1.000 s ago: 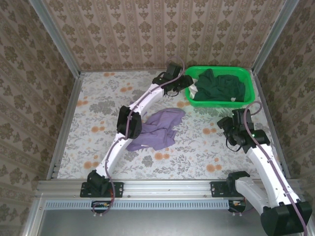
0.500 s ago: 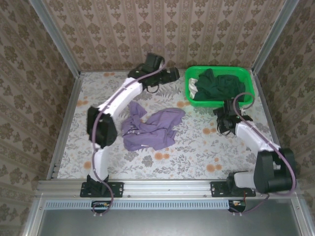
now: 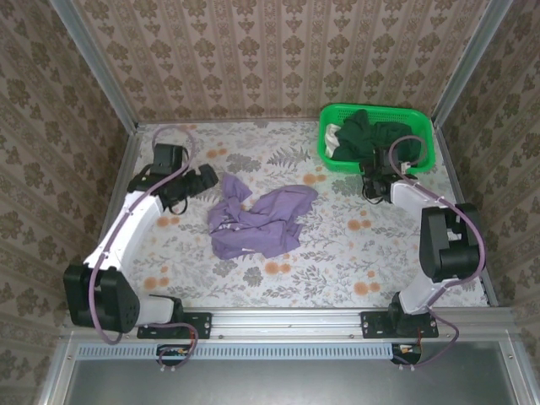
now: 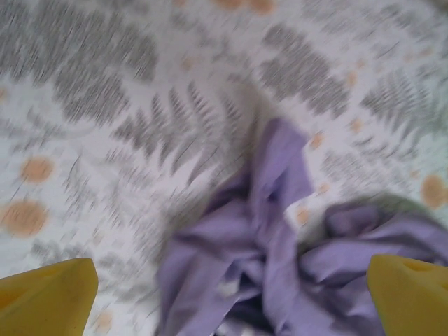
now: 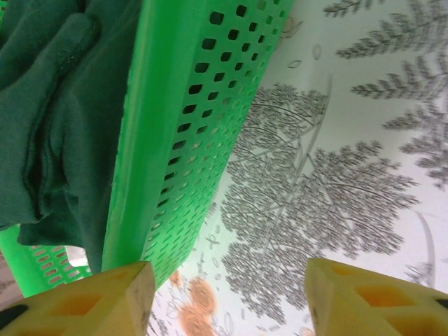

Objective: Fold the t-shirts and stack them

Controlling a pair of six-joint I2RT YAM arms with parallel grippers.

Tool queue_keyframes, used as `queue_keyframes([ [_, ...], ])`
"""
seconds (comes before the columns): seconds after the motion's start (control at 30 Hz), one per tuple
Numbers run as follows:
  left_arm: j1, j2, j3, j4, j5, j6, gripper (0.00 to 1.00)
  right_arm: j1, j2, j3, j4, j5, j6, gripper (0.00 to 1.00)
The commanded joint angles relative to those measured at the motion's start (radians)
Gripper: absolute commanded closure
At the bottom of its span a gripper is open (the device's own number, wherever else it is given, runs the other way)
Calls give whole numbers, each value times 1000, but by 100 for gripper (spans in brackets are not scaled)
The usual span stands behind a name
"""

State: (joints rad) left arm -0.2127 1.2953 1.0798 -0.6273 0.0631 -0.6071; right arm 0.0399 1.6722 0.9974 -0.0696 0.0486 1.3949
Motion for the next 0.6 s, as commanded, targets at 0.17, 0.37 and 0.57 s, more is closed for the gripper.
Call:
queue_keyframes([
  [0.17,14,-114,-117,-63,49,9,0,-15,-12,3,36,40,24,42],
  [0.37,14,-81,-110,-66,60,13,0,-87,44,46,42,18,-6,41],
  [0.57,13,-39,-72,-59,72,22,0,-156,95,113,22,-23,-47,37],
])
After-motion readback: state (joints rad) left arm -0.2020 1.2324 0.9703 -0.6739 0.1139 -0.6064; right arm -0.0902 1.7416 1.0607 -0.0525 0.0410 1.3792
